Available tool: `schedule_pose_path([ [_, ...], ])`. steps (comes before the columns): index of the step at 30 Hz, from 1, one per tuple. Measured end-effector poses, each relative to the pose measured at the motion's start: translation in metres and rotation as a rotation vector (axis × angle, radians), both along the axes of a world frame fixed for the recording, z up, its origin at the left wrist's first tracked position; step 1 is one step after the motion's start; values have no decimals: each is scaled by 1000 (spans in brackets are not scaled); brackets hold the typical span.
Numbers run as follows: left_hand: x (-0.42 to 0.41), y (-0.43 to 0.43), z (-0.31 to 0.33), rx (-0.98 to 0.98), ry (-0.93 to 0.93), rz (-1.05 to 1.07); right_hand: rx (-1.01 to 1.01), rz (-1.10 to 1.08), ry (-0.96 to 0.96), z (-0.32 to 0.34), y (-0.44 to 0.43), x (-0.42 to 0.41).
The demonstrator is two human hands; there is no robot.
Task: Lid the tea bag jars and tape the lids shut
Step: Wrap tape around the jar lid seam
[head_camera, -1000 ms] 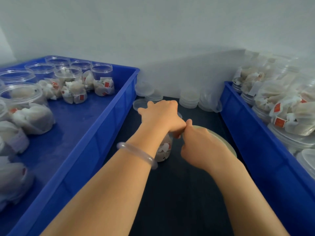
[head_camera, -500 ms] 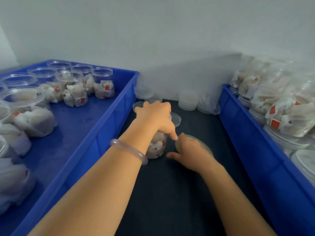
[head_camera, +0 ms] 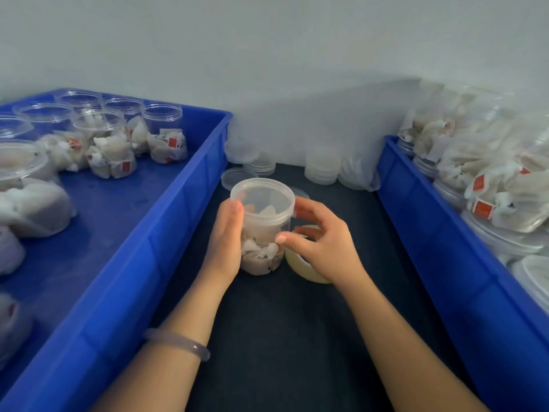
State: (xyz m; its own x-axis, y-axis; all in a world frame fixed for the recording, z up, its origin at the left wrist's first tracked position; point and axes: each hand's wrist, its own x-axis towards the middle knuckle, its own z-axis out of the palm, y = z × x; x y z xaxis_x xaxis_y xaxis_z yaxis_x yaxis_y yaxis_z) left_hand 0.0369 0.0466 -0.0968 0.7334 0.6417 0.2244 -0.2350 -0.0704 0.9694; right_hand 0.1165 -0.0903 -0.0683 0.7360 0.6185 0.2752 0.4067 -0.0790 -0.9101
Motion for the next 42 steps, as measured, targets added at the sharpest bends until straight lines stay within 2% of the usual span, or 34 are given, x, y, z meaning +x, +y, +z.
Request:
schedule_pose_path([
  [3, -3, -1, -1, -18, -38, -1, 189, -38, 68, -5, 7, -11],
  [7, -8, -5, -3, -61, -72, -31, 313, 3, 106, -7, 5, -9],
  [14, -10, -7, -1, -108, -74, -40, 453, 54, 412, -9, 8, -13],
  [17, -10, -9, 0, -109, -81, -6, 407, -1, 352, -4, 7, -13],
  [23, -9, -13, -2, -100, -83, 134, 316, -73, -19, 2, 4, -26],
  [26, -11, -10, -2, -110, -97, 106, 355, -79, 34, 5, 6, -27],
  [31, -13, -14, 0, -176, -97, 9, 367, 96, 379, 9, 3, -17],
  [34, -12, -21, 2, -100, -68, -9, 348, 149, 336, 11, 3, -17],
  [38, -19, -36, 10, 91, -99, -28, 351, -80, 169, 17, 10, -37],
  [42, -27, -36, 21, 192, -210, -14, 395, -126, 158, 13, 12, -50],
])
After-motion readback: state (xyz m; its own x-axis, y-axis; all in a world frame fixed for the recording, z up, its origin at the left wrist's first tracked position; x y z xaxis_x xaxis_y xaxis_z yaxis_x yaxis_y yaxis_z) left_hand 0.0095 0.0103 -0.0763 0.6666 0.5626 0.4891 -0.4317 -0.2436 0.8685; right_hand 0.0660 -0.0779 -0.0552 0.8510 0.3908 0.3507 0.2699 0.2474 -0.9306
